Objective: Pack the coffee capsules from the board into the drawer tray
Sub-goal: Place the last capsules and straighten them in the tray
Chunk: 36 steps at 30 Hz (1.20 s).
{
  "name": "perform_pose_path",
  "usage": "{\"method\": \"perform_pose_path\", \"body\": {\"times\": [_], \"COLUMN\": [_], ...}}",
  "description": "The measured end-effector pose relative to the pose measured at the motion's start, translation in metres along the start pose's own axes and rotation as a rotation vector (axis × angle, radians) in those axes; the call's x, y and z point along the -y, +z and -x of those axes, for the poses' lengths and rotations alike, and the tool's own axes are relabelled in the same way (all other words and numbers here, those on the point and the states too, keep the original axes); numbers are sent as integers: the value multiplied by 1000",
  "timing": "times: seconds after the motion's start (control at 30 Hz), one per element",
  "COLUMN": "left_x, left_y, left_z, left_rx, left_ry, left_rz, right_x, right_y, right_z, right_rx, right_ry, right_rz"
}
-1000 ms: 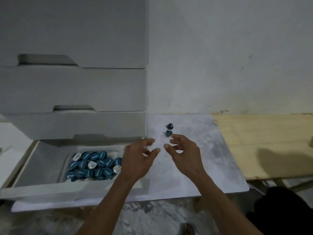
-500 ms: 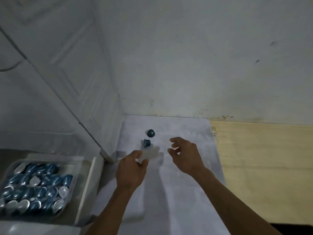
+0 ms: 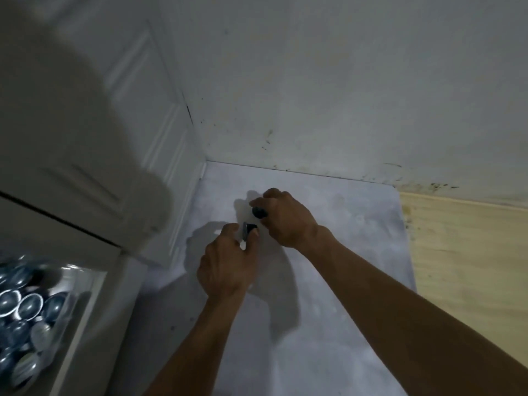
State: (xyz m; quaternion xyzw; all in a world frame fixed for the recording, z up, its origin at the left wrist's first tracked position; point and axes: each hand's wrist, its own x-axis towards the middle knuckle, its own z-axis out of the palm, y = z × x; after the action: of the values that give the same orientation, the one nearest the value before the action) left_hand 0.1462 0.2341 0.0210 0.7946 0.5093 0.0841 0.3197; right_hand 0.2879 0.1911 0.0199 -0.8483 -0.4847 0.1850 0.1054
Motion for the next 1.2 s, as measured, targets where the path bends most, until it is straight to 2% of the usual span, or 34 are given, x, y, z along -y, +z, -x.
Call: {"method": "perform_pose_path", "body": {"times": [0.3,0.43,0.6,0.73,0.87,0.97,1.2], "left_x": [-1,9,30,40,49,53,51], "left_y": [20,31,47,51,53,55,41], "left_z": [-15,-16,-16,-15,-16,-17,-3], "left_rx": [-79,-105,-126,-217,-264,-274,-240], "left_ry": [75,193,362,455,569,586,538], "left_rz": [32,72,44,15,-31,-25,195], "right_x": [-18,-28,-39,-40,-39,-39,-32], "right_y": [24,31,61,73,73,73,68], "right_z": [1,20,51,61,73,77,90], "right_rx": [-218,-374,-599,-733,-799,-848,-850], "right_ry": [-46,71,35,129,168,135,140], "right_rz": [-136,-372,-378,-461,-487,-457,-440]}}
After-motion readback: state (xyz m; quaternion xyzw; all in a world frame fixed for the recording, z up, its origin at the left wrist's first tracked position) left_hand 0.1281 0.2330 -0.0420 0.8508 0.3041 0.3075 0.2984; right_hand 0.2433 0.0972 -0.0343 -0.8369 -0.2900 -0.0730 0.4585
